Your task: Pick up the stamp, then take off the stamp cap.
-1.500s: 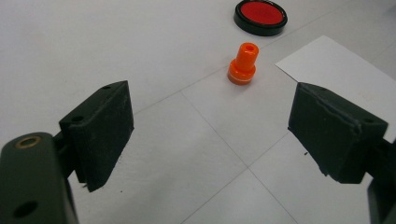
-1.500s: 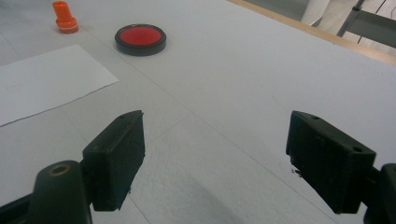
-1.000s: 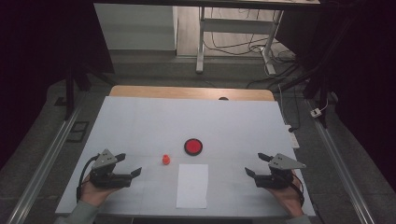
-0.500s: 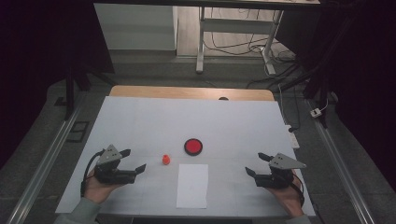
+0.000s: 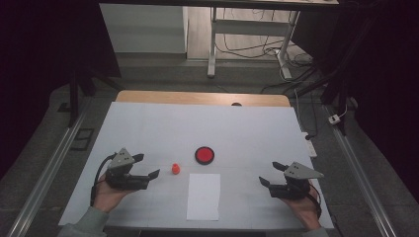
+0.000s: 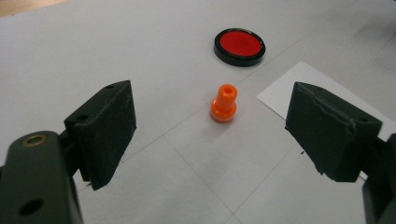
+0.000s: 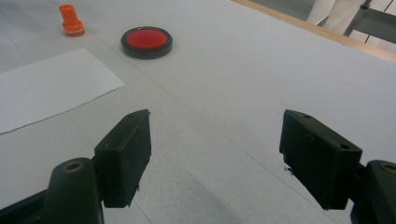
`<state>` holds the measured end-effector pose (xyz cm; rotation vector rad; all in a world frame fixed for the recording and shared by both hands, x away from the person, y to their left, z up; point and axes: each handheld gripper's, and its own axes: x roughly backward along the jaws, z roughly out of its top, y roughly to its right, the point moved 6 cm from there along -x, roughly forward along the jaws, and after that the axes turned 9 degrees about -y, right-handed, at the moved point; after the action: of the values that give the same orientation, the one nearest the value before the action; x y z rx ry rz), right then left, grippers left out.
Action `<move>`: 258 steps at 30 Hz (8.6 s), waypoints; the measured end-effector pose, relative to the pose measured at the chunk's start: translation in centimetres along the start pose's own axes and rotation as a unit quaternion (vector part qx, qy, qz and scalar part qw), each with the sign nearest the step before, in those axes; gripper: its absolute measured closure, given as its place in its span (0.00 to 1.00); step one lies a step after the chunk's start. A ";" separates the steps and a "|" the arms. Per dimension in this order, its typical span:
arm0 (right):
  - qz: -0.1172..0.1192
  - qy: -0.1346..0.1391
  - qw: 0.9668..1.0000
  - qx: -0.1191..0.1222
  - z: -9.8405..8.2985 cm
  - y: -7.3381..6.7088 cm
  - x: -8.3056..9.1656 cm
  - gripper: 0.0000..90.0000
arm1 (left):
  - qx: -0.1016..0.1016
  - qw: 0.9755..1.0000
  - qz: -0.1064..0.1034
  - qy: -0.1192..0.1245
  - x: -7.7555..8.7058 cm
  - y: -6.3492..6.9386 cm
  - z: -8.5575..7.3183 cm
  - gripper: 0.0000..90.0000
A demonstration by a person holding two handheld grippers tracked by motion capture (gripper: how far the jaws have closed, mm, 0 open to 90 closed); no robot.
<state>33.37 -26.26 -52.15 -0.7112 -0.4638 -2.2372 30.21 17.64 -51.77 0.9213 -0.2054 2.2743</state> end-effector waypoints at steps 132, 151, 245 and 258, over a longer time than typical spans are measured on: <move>-0.001 -0.008 1.000 -0.001 -0.6 -0.2 -0.5 0.31 | -0.058 0.997 -0.052 -0.007 -4.3 1.2 3.1 0.80; -0.004 -0.006 1.000 0.004 -0.6 -0.3 -0.6 0.30 | -0.054 0.993 -0.095 0.039 -1.9 2.9 4.9 0.80; 0.041 0.008 0.999 -0.001 1.6 -2.8 -2.0 0.33 | -0.086 0.984 -0.157 0.016 -5.5 7.7 6.8 0.80; 0.053 0.011 0.999 0.006 2.5 -3.7 -2.6 0.35 | -0.081 0.985 -0.155 0.017 -5.7 7.6 6.6 0.80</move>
<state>32.97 -21.10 -52.19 -0.6881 -0.4192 -2.1390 32.08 6.38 -49.93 0.7717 -0.2123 1.9541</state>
